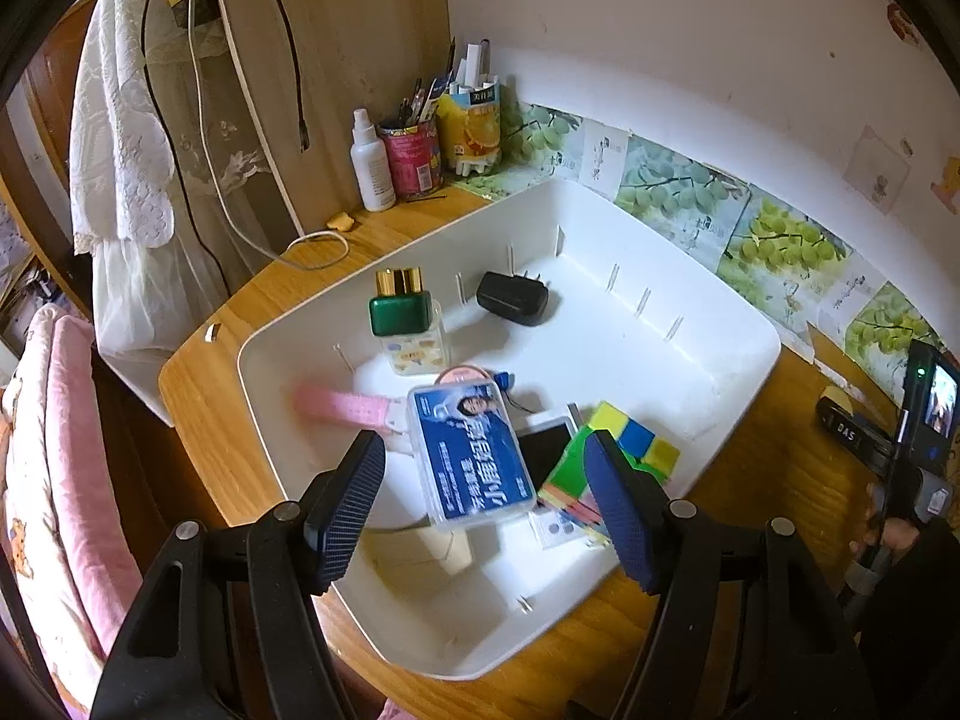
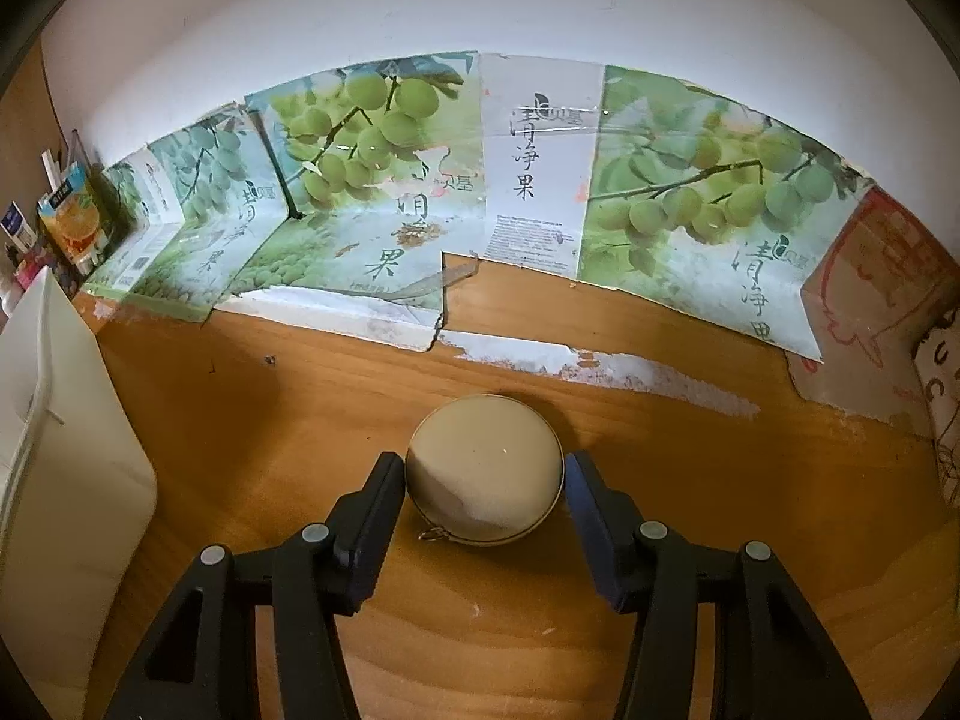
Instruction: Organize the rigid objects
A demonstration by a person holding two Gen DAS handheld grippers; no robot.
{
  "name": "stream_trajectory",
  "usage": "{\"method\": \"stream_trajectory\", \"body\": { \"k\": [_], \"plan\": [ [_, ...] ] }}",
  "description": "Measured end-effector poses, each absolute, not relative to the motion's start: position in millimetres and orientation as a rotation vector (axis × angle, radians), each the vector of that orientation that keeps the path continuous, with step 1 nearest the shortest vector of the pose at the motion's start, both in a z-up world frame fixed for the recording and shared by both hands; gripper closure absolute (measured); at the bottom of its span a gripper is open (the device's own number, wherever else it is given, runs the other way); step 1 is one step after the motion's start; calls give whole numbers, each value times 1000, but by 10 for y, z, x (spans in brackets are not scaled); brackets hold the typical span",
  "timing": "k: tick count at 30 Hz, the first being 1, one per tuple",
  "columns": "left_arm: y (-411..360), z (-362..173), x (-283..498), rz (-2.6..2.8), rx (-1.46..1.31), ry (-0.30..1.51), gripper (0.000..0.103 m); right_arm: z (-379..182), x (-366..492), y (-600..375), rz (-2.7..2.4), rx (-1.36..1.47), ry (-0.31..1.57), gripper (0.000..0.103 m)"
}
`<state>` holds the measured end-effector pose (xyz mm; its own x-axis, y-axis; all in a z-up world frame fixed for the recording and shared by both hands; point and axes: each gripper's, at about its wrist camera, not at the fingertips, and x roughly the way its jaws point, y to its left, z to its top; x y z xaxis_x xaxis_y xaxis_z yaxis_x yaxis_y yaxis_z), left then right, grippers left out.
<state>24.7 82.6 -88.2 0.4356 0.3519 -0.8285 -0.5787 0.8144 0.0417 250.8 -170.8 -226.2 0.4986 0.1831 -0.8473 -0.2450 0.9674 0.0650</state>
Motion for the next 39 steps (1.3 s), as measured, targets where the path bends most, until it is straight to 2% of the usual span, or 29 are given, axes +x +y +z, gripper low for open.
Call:
{"method": "stream_trajectory", "body": {
  "k": [6, 16, 28, 30, 32, 39],
  "plan": [
    [1036, -810, 255, 534, -214, 907, 31, -1950, 2300, -1624, 267, -38, 984, 48],
    [1531, -728, 225, 278, -102, 917, 31, -1150, 1447, -1011, 282, 0, 878, 48],
    [1687, -647, -16, 181, -71, 924, 31, -793, 749, -153, 451, 37, 814, 47],
    [1664, -620, -39, 183, -75, 922, 31, -751, 684, -128, 484, 46, 819, 44],
    [1611, -598, -84, 192, -83, 922, 31, -701, 600, -156, 505, 47, 808, 32],
    [1236, -578, -307, 222, -147, 958, 31, -615, 273, -602, 527, 66, 859, 23]
  ]
}}
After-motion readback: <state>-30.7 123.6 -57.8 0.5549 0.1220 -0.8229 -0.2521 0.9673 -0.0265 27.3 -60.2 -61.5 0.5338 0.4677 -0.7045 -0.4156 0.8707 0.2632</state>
